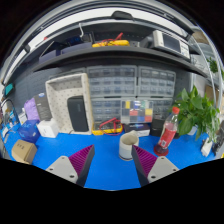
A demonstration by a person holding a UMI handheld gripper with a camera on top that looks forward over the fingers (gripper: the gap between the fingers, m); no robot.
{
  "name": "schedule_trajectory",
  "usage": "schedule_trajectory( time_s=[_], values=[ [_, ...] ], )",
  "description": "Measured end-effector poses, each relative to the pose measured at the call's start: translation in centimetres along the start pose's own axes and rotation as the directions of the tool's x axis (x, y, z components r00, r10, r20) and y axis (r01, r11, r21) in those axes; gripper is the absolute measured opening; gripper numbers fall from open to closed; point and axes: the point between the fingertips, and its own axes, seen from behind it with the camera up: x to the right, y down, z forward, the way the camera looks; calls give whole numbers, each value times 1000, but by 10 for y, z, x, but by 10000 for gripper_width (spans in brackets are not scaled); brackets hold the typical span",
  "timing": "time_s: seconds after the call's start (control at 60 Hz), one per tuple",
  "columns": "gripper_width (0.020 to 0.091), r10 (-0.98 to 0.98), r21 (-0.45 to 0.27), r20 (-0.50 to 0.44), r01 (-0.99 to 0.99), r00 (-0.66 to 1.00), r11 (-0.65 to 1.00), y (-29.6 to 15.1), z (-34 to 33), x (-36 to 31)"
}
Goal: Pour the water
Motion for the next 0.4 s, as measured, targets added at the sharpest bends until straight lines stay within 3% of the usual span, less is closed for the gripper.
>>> schedule_trajectory(
  time_s=[0.4],
  values=[
    [751,-44,15,73,43,996,999,-24,-33,-47]
  ],
)
